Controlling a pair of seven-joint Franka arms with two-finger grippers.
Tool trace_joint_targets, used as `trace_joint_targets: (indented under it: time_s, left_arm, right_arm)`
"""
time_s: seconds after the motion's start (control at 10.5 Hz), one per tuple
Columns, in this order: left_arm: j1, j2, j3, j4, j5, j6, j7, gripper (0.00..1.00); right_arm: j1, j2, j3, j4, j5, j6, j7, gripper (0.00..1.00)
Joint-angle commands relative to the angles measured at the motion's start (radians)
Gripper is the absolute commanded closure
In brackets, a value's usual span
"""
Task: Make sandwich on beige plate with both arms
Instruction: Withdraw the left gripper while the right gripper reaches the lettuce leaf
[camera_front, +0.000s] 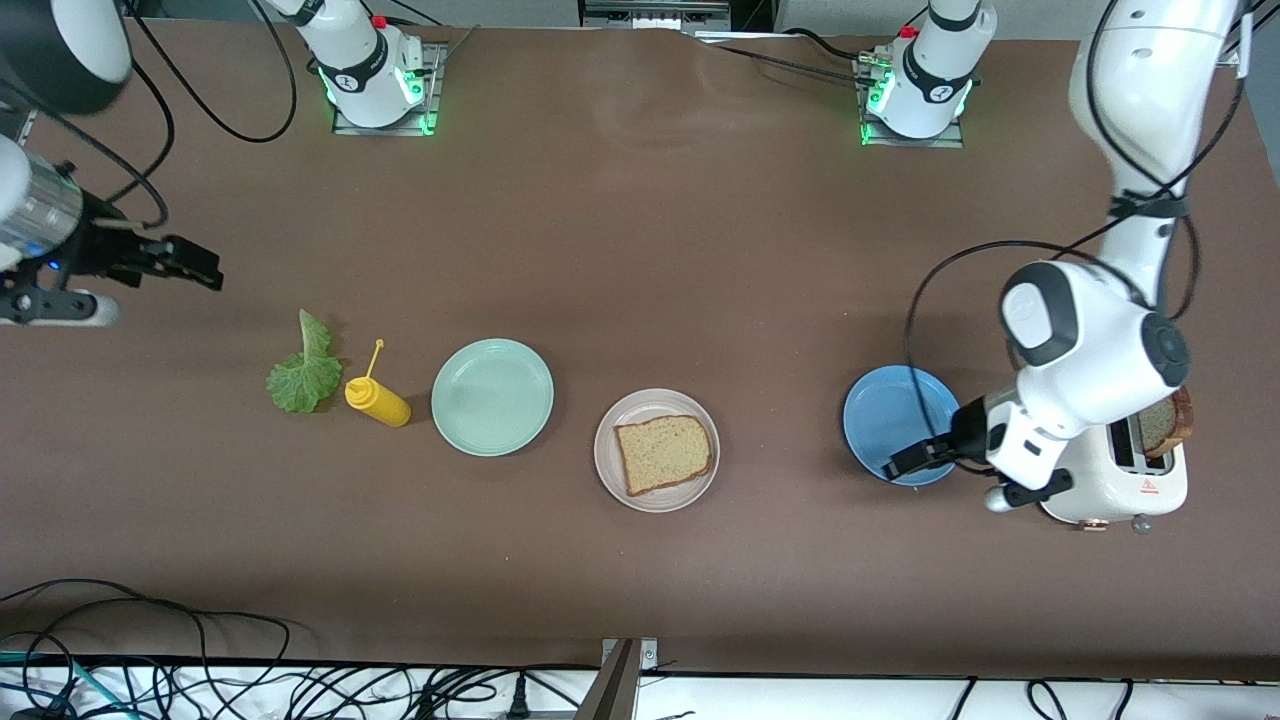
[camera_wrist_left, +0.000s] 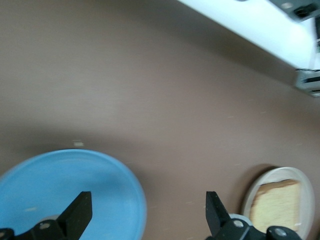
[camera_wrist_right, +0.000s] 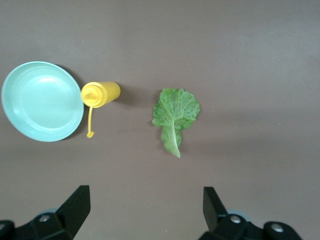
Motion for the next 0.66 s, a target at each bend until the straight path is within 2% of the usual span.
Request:
trace_joint_targets:
  time_s: [0.0,0.19,0.38,0.57]
  left_arm:
    - [0.002,-0.117,0.055,-0.049,0.162,-0.135,-0.004,0.0]
    - [0.002,-0.179,0.08,-0.049,0.276,-0.236,-0.004,0.0]
    - [0.002,-0.238,0.084,-0.05,0.315,-0.313,-0.003,0.0]
    - [0.002,-0.286,0.1,-0.052,0.316,-0.403,0.001,0.0]
  right_arm:
    - [-0.018,0.013,-0.015,-0.157,-0.006,0.14,-0.022,0.0]
    - [-0.018,0.016,-0.021,-0.305,-0.011,0.304,-0.024,0.0]
    - [-0.018,0.042,-0.025,-0.42,-0.034,0.445,-0.025,0.0]
    - [-0.029,0.148,-0.037,-0.442,-0.034,0.557,-0.027,0.0]
